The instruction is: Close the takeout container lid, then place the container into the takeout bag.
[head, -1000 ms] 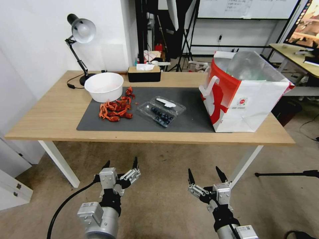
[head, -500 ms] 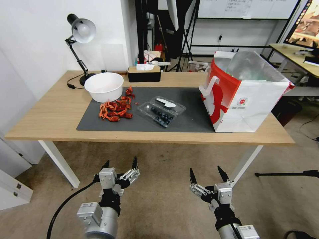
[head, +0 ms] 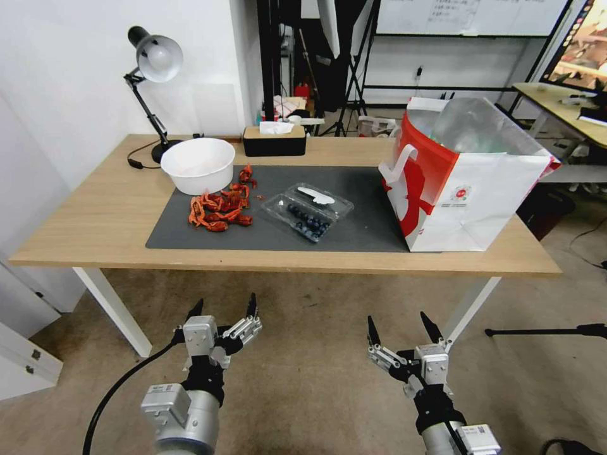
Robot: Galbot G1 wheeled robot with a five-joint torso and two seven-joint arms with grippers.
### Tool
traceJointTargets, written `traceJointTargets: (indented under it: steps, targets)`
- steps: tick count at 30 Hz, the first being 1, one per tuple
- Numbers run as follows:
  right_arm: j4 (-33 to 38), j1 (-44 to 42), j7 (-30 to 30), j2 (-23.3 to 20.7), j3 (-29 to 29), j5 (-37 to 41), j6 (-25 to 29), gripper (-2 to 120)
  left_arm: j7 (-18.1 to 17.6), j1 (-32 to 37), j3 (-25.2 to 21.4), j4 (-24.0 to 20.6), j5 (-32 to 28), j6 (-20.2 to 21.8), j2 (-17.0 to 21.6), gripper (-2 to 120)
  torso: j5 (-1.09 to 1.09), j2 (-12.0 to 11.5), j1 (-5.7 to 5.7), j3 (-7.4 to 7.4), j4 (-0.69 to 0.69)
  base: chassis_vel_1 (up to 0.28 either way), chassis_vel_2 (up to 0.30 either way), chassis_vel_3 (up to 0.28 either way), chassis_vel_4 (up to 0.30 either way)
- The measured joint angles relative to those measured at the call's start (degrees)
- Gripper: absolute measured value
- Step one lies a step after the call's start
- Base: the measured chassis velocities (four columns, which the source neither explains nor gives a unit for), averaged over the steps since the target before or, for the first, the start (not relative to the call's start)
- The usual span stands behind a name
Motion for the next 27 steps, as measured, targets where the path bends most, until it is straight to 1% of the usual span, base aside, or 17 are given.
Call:
traceJointTargets:
  steps: [4,6,10,11,12,15,19,20,22,27]
  targets:
    - [0.31,1.33,-0.13,-1.04,0.91,0.96,-1.18,100,0.22,-0.79,-0.15,0.49,-0.21,-0.50,0.56,100,0.00,0.00,0.00,0.00,0.01,0.000,0.000,0.000,0.000]
    - [0.59,2.39,-0.36,-1.96,1.84,2.15,-2.13,100,1.13,-1.73,-0.10,1.68,-0.53,-2.35,1.14,100,0.01,0.00,0.00,0.00,0.00,0.000,0.000,0.000,0.000]
    - [0.95,3.56,-0.58,-3.20,2.71,3.99,-3.24,100,1.88,-3.11,0.01,3.25,-0.88,-3.78,1.79,100,0.00,0.00,0.00,0.00,0.01,0.000,0.000,0.000,0.000]
    - [1.16,4.34,-0.76,-3.99,3.17,5.06,-3.95,100,2.65,-4.51,0.11,4.29,-1.51,-4.55,2.41,100,0.01,0.00,0.00,0.00,0.01,0.000,0.000,0.000,0.000]
    - [1.16,4.34,-0.76,-3.99,3.17,5.06,-3.95,100,2.65,-4.51,0.11,4.29,-1.51,-4.55,2.41,100,0.01,0.00,0.00,0.00,0.01,0.000,0.000,0.000,0.000]
    - [1.24,6.35,-0.82,-5.62,3.89,7.20,-6.00,100,4.12,-8.64,0.16,6.80,-4.06,-4.93,4.21,100,0.01,0.00,0.00,0.00,0.00,0.000,0.000,0.000,0.000]
    - [1.10,7.13,-0.51,-5.84,4.06,7.74,-6.73,100,4.50,-11.40,0.56,8.49,-5.71,-4.94,5.43,100,0.01,0.00,0.01,0.00,0.01,0.000,0.000,0.000,0.000]
    - [0.99,7.51,-0.26,-5.85,4.03,8.28,-6.97,100,4.54,-13.25,1.04,9.78,-6.56,-4.92,6.05,100,0.00,0.00,0.02,0.01,-0.02,0.000,0.000,0.000,0.000]
    - [0.65,8.21,-0.20,-5.92,3.71,9.89,-7.04,100,4.50,-15.50,1.55,11.50,-7.14,-4.90,6.30,100,0.00,0.00,0.02,0.00,-0.01,0.000,0.000,0.000,0.000]
    - [-0.80,10.69,0.35,-6.42,2.94,13.34,-7.37,100,4.30,-16.96,1.96,13.03,-7.59,-4.90,5.93,100,0.00,0.00,0.01,0.00,0.00,0.000,0.000,0.000,0.000]
